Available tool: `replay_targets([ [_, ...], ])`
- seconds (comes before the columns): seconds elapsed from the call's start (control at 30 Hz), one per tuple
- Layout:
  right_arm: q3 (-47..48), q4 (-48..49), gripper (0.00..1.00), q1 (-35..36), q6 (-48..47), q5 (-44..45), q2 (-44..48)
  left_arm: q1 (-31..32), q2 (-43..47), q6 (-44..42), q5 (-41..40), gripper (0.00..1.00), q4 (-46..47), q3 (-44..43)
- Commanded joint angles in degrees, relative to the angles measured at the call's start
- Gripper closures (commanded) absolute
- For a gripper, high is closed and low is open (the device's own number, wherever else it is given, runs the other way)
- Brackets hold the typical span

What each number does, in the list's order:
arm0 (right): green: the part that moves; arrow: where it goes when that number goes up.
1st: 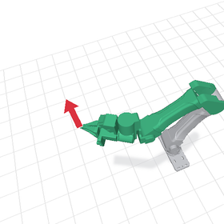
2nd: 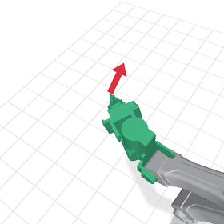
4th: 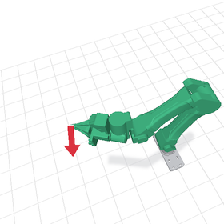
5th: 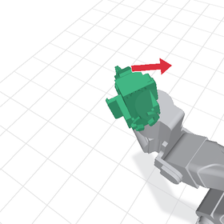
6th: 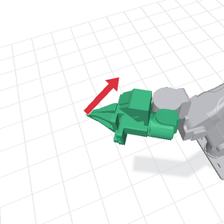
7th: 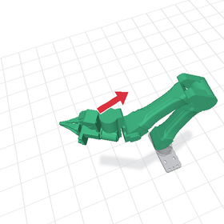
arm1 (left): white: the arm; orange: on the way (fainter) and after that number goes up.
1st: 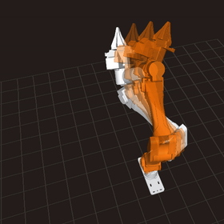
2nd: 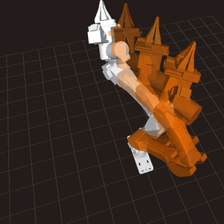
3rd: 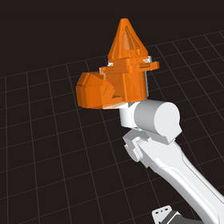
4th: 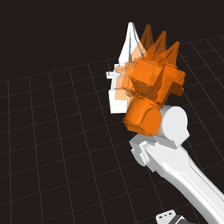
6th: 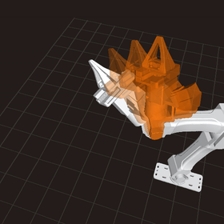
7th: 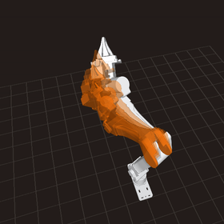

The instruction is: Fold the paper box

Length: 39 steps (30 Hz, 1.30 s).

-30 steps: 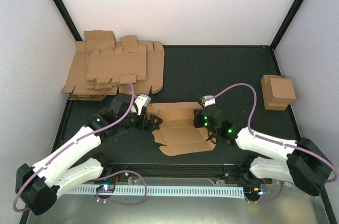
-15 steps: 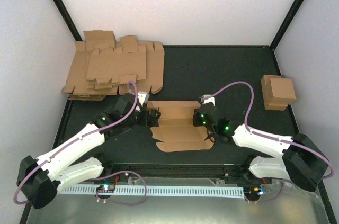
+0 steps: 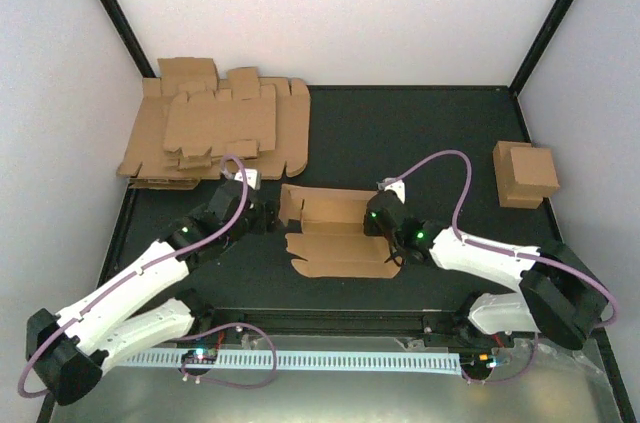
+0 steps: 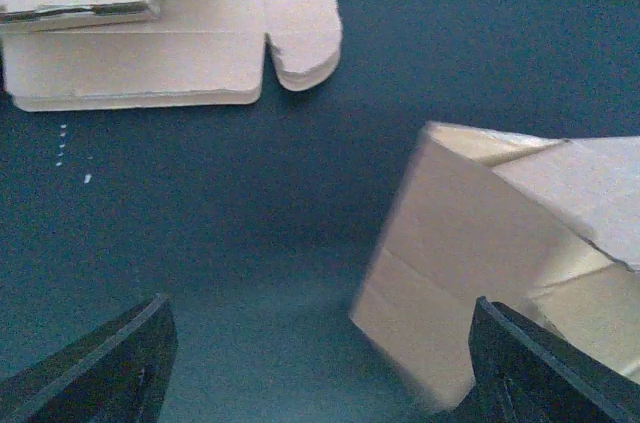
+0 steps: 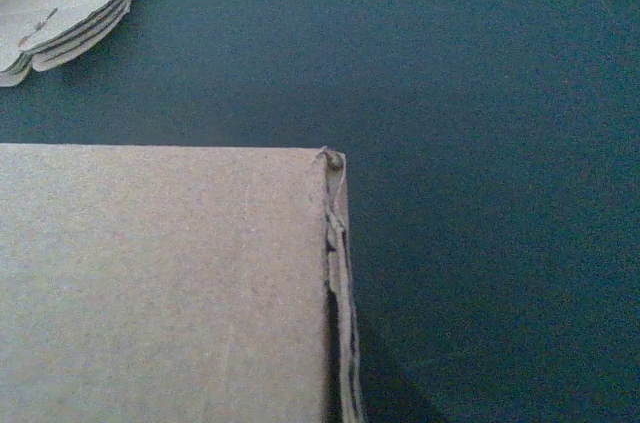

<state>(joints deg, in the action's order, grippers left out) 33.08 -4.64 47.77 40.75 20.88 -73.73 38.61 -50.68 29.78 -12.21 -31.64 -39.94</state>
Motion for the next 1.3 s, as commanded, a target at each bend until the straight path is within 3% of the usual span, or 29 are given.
replay_targets([
  [0.0, 0.10, 0.47, 0.98, -0.29, 0.98, 1.69, 1.20, -0.21, 1.48, 1.35, -6.29, 0.19, -1.21, 1.60],
  [0.17, 0.30, -0.40, 0.98, -0.27, 0.62, 1.90, 1.63, -1.26, 1.22, 1.59, -5.55, 0.33, -0.33, 2.45],
  [0.23, 0.37, -0.77, 0.98, -0.29, 0.78, 1.97, 1.43, -1.57, 0.87, 1.49, -5.20, 0.33, -0.41, 2.19],
  [0.4, 0.66, -1.23, 0.98, -0.23, 1.06, 1.82, 0.54, -1.61, 2.13, -2.96, 9.50, 0.09, 5.66, 2.13],
  [0.53, 0.67, -0.99, 0.98, -0.27, 1.21, 1.04, 0.41, -1.48, 1.28, -3.20, 15.60, 0.02, 10.81, 3.38],
  [0.67, 0.67, -0.72, 0.98, -0.23, 1.09, 0.57, 0.70, -1.37, -2.15, -2.97, 16.59, 0.01, 11.66, 2.94],
  [0.8, 0.84, -0.89, 0.98, -0.23, 1.19, 0.33, 0.70, -1.19, -4.83, -2.72, 15.18, 0.01, 12.19, 1.94],
  [1.17, 1.02, -0.79, 0.98, -0.23, 1.47, -0.43, 0.83, 0.94, -13.69, -1.01, 1.13, 0.02, 4.89, -3.75],
  [1.27, 0.94, -1.02, 0.98, -0.22, 1.52, -0.23, 1.19, 0.97, -14.58, -0.41, -2.88, 0.10, 2.13, -4.41],
])
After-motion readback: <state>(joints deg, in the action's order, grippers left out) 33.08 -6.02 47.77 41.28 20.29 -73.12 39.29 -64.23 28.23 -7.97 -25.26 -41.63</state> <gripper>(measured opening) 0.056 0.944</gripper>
